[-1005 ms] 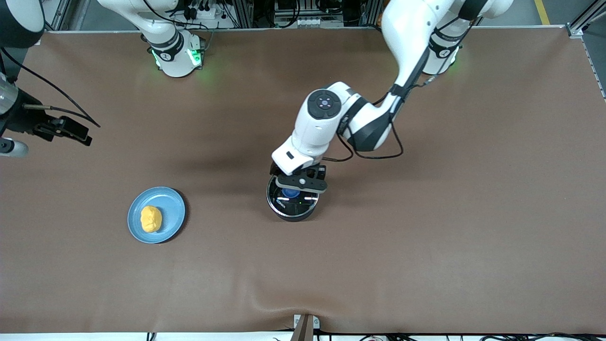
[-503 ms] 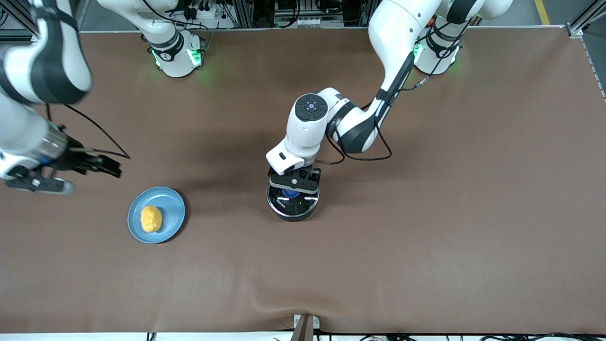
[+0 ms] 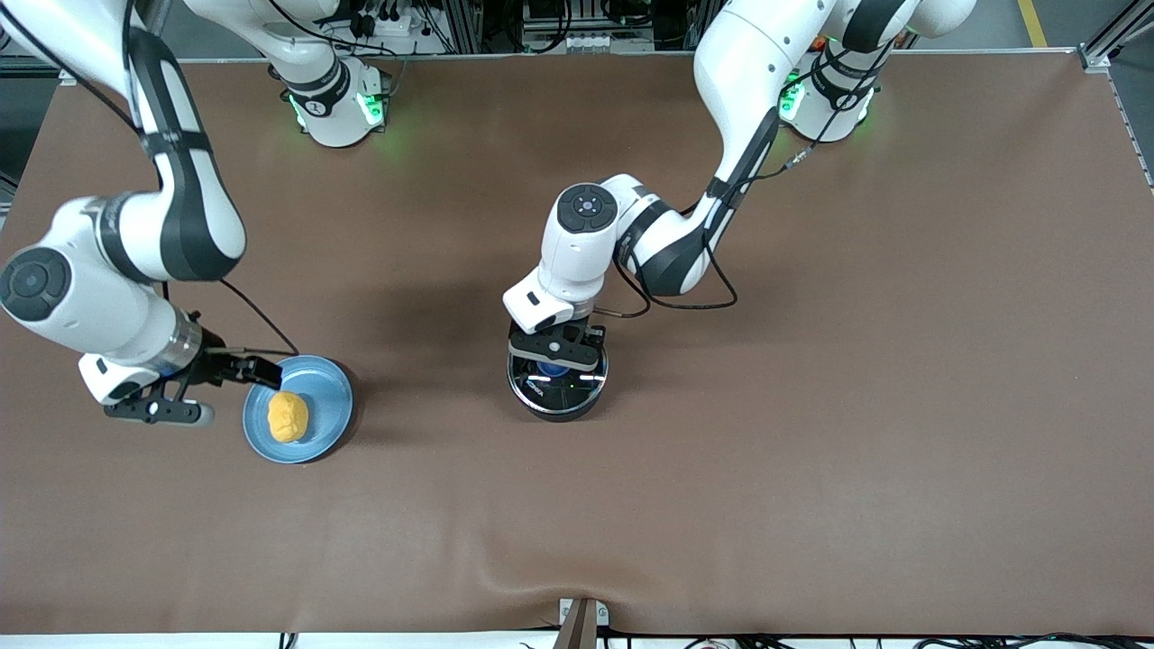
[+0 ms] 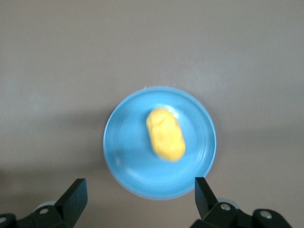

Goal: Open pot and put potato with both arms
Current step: 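Grasp the lid knob with the left gripper while the right gripper reaches the potato, then lift the lid aside with the left gripper while the right gripper grasps the potato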

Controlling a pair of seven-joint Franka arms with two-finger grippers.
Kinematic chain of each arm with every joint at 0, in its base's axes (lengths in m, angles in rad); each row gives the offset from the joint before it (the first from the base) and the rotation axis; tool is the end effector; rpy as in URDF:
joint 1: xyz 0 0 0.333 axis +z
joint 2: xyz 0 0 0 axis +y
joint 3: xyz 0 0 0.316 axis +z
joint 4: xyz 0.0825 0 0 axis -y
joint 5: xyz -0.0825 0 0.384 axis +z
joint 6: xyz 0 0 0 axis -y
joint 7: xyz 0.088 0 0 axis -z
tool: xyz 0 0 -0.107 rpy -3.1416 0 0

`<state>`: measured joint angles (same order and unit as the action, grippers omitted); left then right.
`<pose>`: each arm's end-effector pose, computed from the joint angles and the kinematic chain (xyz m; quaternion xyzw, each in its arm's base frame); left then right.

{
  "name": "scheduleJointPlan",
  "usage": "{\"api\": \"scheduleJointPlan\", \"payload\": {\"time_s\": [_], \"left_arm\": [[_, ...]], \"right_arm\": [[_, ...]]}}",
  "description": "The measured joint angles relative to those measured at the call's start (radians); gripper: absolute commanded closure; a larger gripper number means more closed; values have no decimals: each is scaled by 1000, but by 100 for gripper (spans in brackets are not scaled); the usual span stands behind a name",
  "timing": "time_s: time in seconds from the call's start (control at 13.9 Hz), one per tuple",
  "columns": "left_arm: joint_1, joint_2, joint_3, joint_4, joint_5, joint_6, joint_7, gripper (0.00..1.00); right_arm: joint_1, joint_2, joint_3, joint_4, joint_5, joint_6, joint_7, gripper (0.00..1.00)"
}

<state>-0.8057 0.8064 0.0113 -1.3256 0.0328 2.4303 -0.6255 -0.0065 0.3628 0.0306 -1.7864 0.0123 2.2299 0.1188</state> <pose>0.5378 -0.5507 0.2813 0.9841 -0.0964 0.1232 0.0846 0.6521 0.0145 0.3589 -0.9978 0.0521 -0.0396 0.0132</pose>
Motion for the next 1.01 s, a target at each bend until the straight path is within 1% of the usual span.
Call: {"api": "scheduleJointPlan", "payload": {"time_s": [0.07, 0.14, 0.29, 0.36, 0.57, 0.72, 0.86, 1.01], "left_arm": [[0, 4, 0, 0, 12, 3, 0, 27], [0, 5, 1, 1, 19, 3, 0, 45], [0, 5, 1, 4, 22, 4, 0, 93], [0, 5, 1, 8, 23, 4, 0, 100], [-1, 3, 1, 17, 23, 0, 0, 100], [-1, -11, 1, 20, 23, -31, 0, 100], [1, -46, 2, 25, 23, -101, -2, 100], [17, -104, 6, 28, 23, -202, -5, 100]], "right_arm": [[-9, 20, -2, 0, 0, 52, 0, 0], [-19, 34, -3, 0, 0, 94, 0, 0], [-37, 53, -4, 0, 0, 158, 0, 0], [-46, 63, -4, 0, 0, 177, 0, 0], [-61, 119, -4, 0, 0, 201, -1, 0], [-59, 156, -1, -1, 0, 207, -2, 0], [-49, 182, 1, -1, 0, 210, -2, 0], [-41, 200, 2, -1, 0, 217, -2, 0]]}}
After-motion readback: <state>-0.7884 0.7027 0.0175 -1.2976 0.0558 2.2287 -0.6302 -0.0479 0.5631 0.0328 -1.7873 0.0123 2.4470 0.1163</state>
